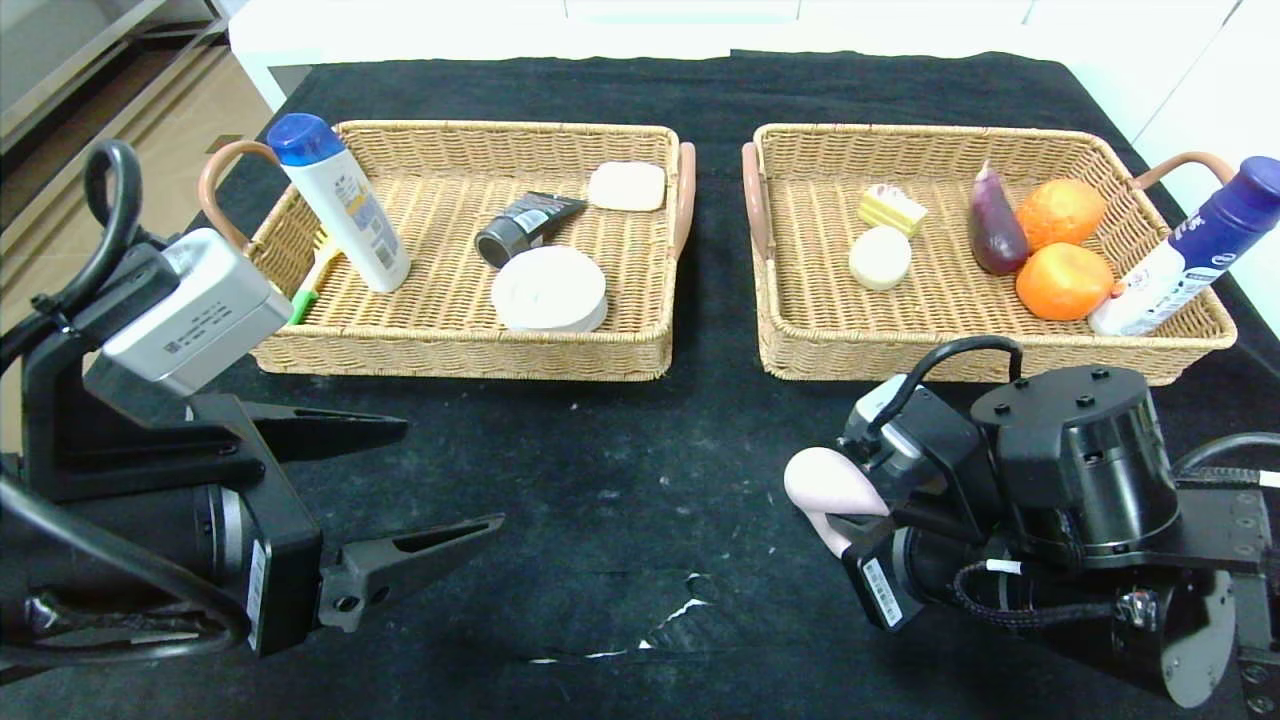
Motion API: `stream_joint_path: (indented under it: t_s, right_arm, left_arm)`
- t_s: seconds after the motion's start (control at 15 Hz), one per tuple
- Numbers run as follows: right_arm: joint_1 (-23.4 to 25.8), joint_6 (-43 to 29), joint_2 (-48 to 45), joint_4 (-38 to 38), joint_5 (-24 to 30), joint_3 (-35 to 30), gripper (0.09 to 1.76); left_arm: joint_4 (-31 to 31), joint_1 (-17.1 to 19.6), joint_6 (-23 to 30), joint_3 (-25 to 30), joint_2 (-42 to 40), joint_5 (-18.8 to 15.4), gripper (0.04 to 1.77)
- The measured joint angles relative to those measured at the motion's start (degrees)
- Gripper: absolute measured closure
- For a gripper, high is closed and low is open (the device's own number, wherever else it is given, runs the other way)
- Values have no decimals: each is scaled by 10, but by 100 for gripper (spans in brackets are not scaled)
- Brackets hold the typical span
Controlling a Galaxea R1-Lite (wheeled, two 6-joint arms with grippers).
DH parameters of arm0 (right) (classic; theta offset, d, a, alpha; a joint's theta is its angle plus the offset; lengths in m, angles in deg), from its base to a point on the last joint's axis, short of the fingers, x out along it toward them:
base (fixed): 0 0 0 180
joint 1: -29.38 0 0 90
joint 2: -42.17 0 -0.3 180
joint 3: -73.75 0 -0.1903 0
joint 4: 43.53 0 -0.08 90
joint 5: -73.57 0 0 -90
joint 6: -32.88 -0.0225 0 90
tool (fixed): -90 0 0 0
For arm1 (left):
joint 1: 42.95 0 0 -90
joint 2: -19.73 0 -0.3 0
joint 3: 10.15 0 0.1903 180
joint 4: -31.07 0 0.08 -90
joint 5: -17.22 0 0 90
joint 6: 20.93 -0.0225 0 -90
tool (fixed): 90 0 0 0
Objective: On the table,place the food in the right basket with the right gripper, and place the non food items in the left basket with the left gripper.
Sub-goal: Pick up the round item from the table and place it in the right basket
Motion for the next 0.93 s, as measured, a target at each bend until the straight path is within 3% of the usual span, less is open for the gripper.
stream_joint_path:
  t_s: [0.47, 0.93]
  right_arm:
    - [1, -1, -22, -1, 14, 11, 167]
    - [3, 1, -52, -13, 17, 72, 167]
  left_arm:
    - [0, 0, 0, 0, 2, 0, 9]
    - [0, 0, 1, 0, 4, 0, 9]
